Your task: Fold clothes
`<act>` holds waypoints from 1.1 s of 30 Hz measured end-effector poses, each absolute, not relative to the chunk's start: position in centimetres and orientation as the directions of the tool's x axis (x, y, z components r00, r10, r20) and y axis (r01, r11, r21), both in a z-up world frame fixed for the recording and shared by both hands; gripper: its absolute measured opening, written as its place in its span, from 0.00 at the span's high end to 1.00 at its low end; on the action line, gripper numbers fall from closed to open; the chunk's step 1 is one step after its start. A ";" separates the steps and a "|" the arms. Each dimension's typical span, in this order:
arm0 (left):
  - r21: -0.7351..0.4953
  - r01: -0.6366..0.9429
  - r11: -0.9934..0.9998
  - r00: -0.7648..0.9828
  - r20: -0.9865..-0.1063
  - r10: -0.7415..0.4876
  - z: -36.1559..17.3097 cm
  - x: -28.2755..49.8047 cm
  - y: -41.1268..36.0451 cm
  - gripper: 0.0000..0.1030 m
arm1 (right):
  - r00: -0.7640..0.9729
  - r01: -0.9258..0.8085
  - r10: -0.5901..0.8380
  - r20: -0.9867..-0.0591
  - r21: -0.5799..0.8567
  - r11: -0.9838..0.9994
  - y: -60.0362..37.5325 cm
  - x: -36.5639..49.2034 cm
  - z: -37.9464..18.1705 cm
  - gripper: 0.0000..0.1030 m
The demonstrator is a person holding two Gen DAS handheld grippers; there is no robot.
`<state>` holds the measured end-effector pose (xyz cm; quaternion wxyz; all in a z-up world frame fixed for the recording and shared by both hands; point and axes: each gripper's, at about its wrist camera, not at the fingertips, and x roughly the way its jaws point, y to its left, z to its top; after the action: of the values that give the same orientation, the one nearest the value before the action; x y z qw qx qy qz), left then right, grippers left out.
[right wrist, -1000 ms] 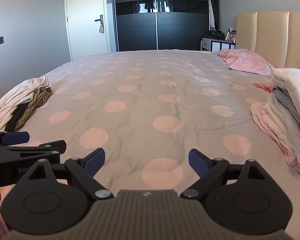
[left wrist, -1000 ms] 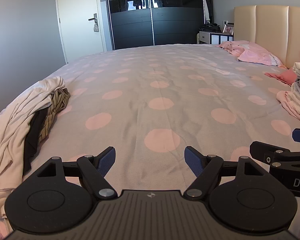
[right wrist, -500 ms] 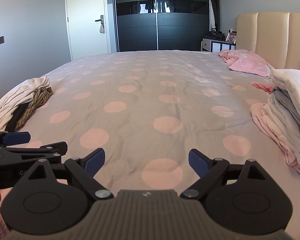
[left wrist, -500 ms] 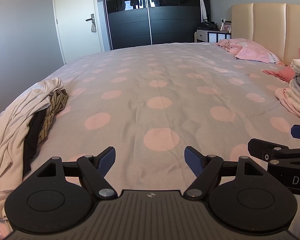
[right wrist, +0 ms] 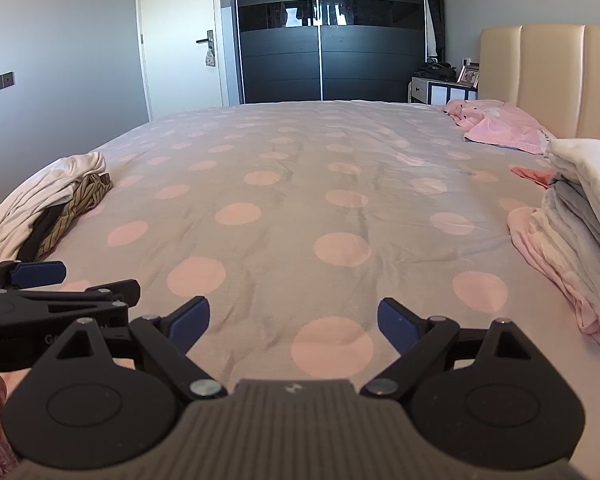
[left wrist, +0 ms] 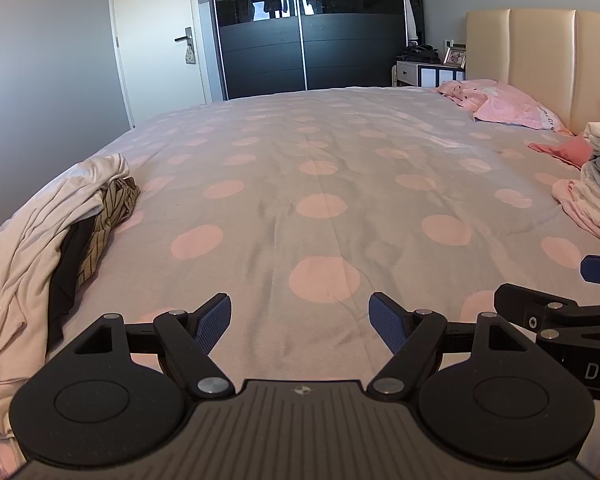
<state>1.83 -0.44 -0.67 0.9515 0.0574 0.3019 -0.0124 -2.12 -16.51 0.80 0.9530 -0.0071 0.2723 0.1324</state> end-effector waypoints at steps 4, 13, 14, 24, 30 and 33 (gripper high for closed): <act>0.105 0.059 0.993 0.817 -0.576 0.012 -0.6 2.0 -0.4 0.27 | 0.817 -0.255 0.247 -0.522 0.058 0.965 -16.3 -2.1 0.8 0.10; 0.106 0.063 0.992 0.817 -0.577 0.010 -0.7 2.0 -0.3 0.27 | 0.815 -0.256 0.247 -0.524 0.057 0.965 -16.1 -2.1 0.8 0.10; 0.106 0.064 0.992 0.817 -0.577 0.009 -0.7 2.0 -0.3 0.27 | 0.815 -0.256 0.247 -0.524 0.057 0.965 -16.2 -2.1 0.8 0.10; 0.108 0.062 0.992 0.815 -0.579 0.012 -0.6 2.0 -0.4 0.27 | 0.814 -0.256 0.249 -0.526 0.059 0.965 -16.4 -2.1 0.8 0.10; 0.106 0.061 0.992 0.815 -0.580 0.012 -0.6 1.9 -0.5 0.27 | 0.813 -0.256 0.247 -0.527 0.058 0.965 -16.4 -2.1 0.8 0.10; 0.106 0.061 0.993 0.815 -0.580 0.011 -0.6 1.9 -0.5 0.27 | 0.812 -0.255 0.246 -0.528 0.058 0.965 -16.3 -2.0 0.7 0.10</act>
<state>1.92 -0.48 -0.64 0.9507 0.0597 0.3041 -0.0131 -2.04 -16.35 0.70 0.9519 -0.0076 0.2765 0.1316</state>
